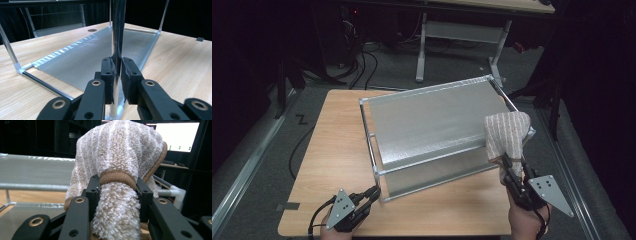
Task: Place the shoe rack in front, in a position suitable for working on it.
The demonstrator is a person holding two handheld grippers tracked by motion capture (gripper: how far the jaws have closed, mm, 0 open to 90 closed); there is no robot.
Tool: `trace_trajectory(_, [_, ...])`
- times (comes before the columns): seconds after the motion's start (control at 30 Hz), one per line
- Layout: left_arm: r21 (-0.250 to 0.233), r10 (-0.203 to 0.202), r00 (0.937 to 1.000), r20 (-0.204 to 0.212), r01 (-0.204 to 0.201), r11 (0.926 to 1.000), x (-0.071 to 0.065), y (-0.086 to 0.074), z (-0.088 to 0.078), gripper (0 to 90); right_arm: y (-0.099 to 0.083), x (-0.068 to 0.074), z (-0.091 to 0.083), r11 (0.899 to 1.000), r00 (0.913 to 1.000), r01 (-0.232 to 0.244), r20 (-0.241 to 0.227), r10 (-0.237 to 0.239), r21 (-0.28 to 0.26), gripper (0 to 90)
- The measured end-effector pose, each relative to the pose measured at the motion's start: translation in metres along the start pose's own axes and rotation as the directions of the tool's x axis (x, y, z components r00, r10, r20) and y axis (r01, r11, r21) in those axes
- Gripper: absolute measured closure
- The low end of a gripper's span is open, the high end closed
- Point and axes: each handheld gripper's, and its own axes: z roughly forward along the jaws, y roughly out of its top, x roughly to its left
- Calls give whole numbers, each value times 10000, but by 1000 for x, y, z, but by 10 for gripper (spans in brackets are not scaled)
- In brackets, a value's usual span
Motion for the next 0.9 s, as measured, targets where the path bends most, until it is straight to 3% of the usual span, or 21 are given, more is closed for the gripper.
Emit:
trace_trajectory(0.33, [145,-76,9996,-274,80,9999,-5,-6,-13,797,12,-7,23,9991,9999,-138,-97,134,-399,639])
trace_trajectory(0.43, [164,-124,9983,-567,133,9998,-5,-6,-13,745,16,-6,32,9989,9999,-43,-133,37,-469,635])
trace_trajectory(0.53, [207,-150,9982,-586,163,9997,-5,-6,-10,724,21,-5,42,9986,9998,-126,-179,117,-518,634])
trace_trajectory(0.7, [347,-64,9989,-463,80,9994,-8,-6,-3,676,30,-10,65,9999,9998,-120,-185,119,-71,630])
trace_trajectory(0.9, [334,-160,9994,-323,171,9993,-5,-5,3,621,27,-13,87,9975,9995,-300,-87,306,640,620])
